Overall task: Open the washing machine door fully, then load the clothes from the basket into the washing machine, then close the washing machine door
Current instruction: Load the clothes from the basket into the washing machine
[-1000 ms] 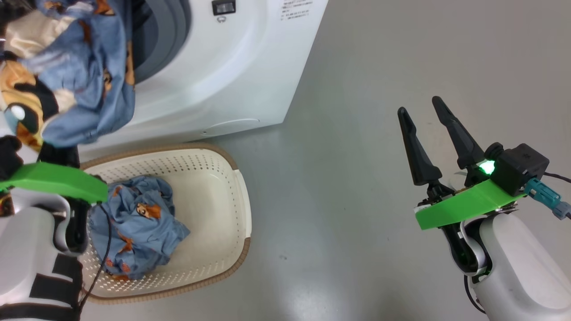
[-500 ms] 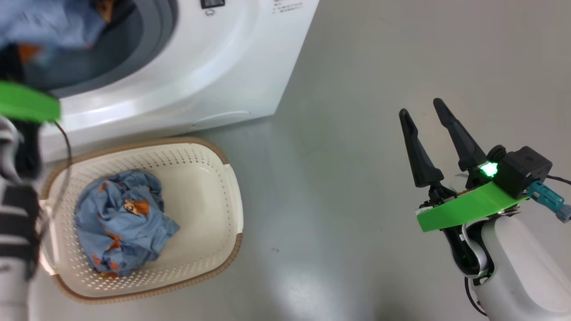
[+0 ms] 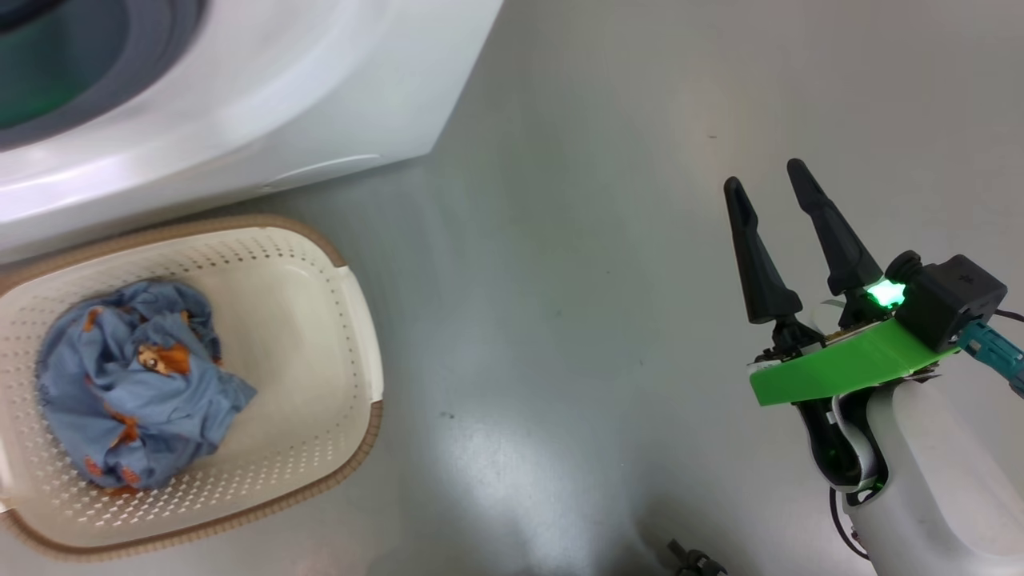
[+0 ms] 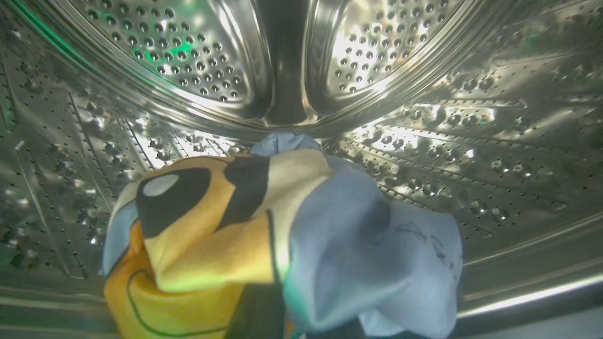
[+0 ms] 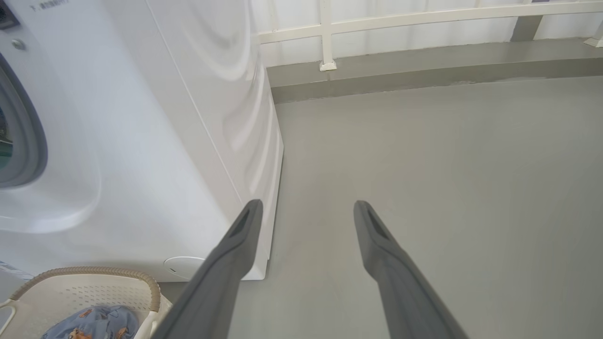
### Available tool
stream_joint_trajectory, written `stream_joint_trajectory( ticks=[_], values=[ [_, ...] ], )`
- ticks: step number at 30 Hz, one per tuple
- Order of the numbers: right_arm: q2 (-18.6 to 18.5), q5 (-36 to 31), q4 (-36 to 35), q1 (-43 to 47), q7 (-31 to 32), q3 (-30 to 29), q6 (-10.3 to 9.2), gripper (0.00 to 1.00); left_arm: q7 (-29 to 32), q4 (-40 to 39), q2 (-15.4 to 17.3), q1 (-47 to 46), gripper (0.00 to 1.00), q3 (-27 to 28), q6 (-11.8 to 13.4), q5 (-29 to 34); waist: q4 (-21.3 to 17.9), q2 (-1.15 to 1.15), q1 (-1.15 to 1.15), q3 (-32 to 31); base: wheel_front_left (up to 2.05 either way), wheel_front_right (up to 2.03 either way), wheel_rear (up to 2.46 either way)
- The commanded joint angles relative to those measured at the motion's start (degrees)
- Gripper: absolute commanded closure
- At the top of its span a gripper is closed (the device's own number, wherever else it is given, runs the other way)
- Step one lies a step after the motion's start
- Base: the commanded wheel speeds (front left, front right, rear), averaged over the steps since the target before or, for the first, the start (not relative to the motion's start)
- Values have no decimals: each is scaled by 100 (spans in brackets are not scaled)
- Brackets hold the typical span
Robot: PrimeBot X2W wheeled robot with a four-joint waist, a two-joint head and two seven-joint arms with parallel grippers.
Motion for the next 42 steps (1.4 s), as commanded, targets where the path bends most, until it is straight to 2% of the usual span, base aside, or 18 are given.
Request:
stream_joint_trajectory(
  ticks=[1,2,3,7,12,17,22,23,31,37,42],
  values=[
    [-11,-63,-127,73,-46,77,25,0,246,56,387,-251,66,40,4,-67,-103,0,-1,69,0,0,0],
    [10,-67,-118,66,-46,88,25,0,423,172,434,-344,18,5,4,-60,-115,0,-1,62,0,0,0],
    [29,-67,-109,57,-46,102,25,0,630,302,458,-423,0,-6,4,-89,-128,0,-1,53,0,0,0],
    [66,-54,-68,32,-46,132,25,0,1355,625,522,-563,0,-130,4,-194,-147,0,-1,-4,0,0,0],
    [73,-43,-2,40,-46,126,25,0,1237,513,551,-425,0,-272,4,-376,-85,0,-1,-170,0,0,0],
    [31,-33,35,25,-46,167,25,0,862,238,495,-2,0,-508,3,-608,34,0,-1,-449,0,0,0],
    [7,17,128,52,-46,231,25,0,-66,11,406,697,0,-709,3,-748,174,0,-1,-852,0,0,0],
    [7,17,128,52,-46,231,25,0,-66,11,406,697,0,-709,3,-748,174,0,-1,-852,0,0,0],
    [-78,112,322,207,-46,275,25,0,-1175,-221,95,1850,0,-950,3,-864,442,0,-1,-1625,0,0,0],
    [-162,183,437,403,-46,245,25,0,-1357,-549,-94,2525,0,-923,61,-712,694,0,-1,-2148,0,0,0],
    [-230,218,497,563,-46,206,25,0,-1365,-1368,-172,3208,0,-714,356,-348,904,0,-1,-2489,0,0,0]
  ],
)
